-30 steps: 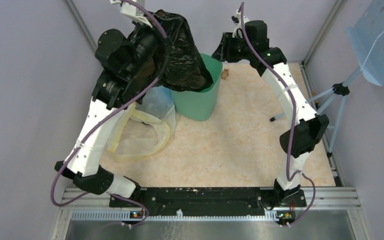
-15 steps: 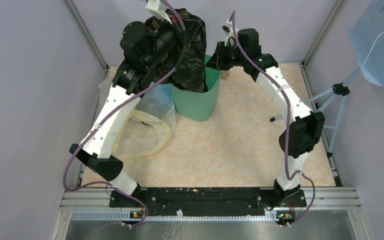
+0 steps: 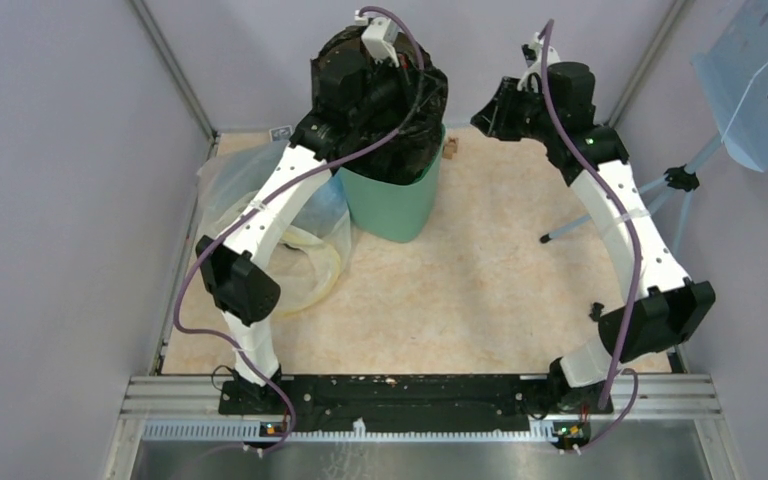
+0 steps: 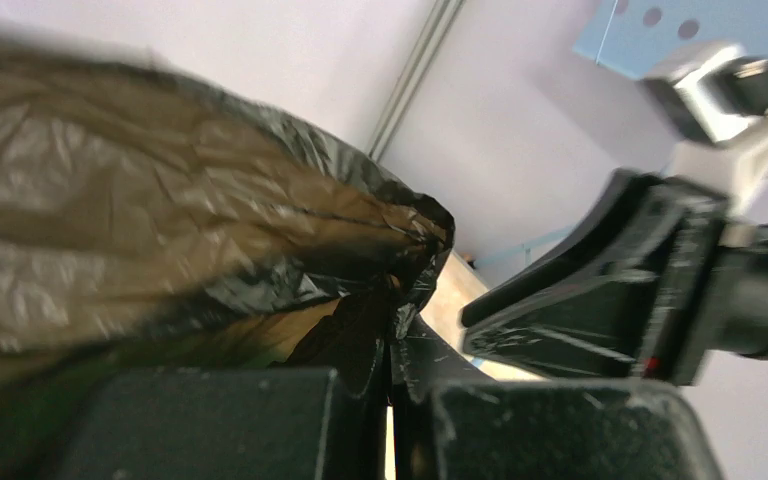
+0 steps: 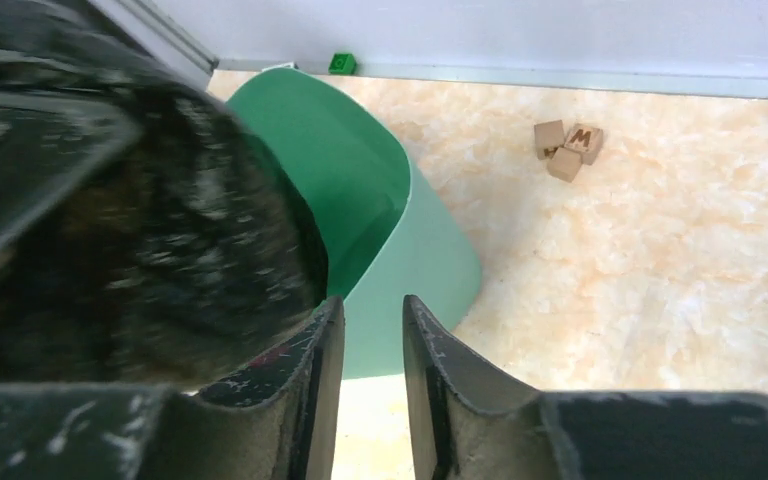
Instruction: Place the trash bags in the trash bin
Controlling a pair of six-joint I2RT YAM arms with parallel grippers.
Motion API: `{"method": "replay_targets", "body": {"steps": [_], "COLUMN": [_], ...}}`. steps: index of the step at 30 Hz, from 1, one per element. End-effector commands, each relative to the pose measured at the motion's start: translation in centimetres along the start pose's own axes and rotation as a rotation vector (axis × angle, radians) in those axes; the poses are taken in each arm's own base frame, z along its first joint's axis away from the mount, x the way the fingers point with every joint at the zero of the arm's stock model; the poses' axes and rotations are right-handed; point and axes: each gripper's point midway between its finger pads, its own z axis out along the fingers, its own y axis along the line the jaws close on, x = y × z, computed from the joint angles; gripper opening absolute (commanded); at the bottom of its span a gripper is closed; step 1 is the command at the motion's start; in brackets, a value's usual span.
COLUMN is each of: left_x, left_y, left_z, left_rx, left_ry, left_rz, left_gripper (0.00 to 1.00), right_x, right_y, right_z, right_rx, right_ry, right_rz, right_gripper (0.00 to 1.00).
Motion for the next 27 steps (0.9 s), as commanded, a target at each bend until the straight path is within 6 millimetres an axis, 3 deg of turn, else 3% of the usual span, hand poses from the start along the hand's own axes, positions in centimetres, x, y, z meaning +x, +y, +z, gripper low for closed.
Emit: {"method": "replay_targets", "body": {"steps": [1, 7, 14, 21, 27], "left_x": [-2.8, -3.3, -2.5, -1.9, -0.6], "left_y": [-2.3, -4.3, -4.6, -5.6, -7.2], "left_z": [-0.5, -1.7, -2.5, -3.0, -2.9], "left_rx": [0.089, 0.142, 0.143, 0.162, 0.172], "left_ry": [-0.062, -0.051, -0.033, -0.017, 0.002], "left_rz": [0.004, -0.02, -0.038, -0.073, -0.111], "left_gripper": [0.0, 0.02, 0.03, 0.04, 0.05], "right_x": [-0.9, 0.0, 1.3, 1.7, 1.5], "right_y": [0.4, 1.0, 4.5, 8.9, 10.2], "right_z": [-2.8, -4.6, -6.0, -6.7, -6.8], "right_rx": [0.017, -0.01, -0.15, -0.235, -0.311], "right_ry": [-0.058, -0.074, -0.051, -0.106, -0.169], "right_rz": [-0.032, -0.012, -0.029, -0.046, 0.018], "right_gripper": [0.31, 0.46, 0.65, 0.6, 0.54]}}
